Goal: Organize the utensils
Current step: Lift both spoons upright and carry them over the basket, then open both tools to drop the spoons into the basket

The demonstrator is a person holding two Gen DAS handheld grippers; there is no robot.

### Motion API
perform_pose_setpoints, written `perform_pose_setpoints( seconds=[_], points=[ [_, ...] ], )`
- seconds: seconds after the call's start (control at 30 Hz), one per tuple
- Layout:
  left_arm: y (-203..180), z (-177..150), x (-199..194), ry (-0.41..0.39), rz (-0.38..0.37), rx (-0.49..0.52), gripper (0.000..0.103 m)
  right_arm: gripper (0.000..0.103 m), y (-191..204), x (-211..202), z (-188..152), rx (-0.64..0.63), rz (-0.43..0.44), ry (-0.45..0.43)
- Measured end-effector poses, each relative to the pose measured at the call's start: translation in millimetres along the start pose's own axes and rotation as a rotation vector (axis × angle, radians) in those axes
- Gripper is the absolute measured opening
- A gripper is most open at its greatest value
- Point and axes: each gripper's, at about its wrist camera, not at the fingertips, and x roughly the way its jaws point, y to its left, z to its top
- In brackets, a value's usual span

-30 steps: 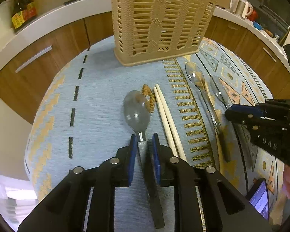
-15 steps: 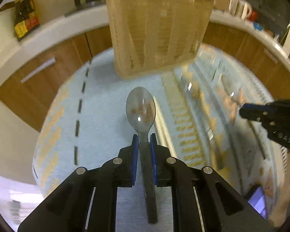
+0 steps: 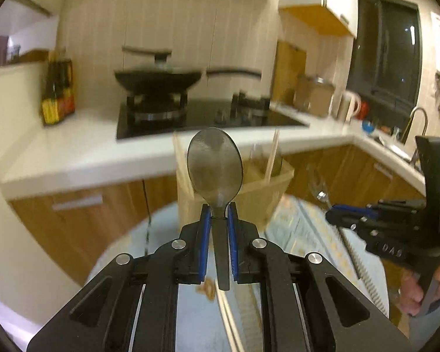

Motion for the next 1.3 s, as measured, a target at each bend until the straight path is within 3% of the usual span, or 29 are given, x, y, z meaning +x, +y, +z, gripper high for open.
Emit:
perform_pose_setpoints(
  seconds=[0.33, 0.5, 0.63, 0.7, 0.93, 1.03, 1.3],
  points=[
    [4, 58, 9, -0.167, 0.011, -0.028, 0.010, 0.010, -9, 15, 71, 0.015, 0.061, -0.187],
    [8, 72, 30, -0.163, 0.008, -0.016, 0.010, 0.010, -20, 30, 98, 0.055, 0.074, -0.267],
    [10, 72, 48, -0.147, 0.020, 0.023, 0.010, 0.010, -32, 47, 112, 0.086, 0.033, -0.329],
    [10, 70, 56, -0.136, 0.028, 0.039, 0.010, 0.010, -37, 59, 113, 0.100, 0.000, -0.350],
    [12, 58, 84, -0.095, 0.055, 0.054, 0.010, 0.010, -54, 87, 104, 0.175, 0.005, -0.396],
    [13, 54, 90, -0.090, 0.065, 0.056, 0.010, 0.010, -57, 96, 101, 0.190, 0.009, -0.378],
    [14, 40, 94, -0.108, 0.038, 0.074, 0.012, 0.011, -53, 100, 91, 0.182, -0.020, -0.396]
  ],
)
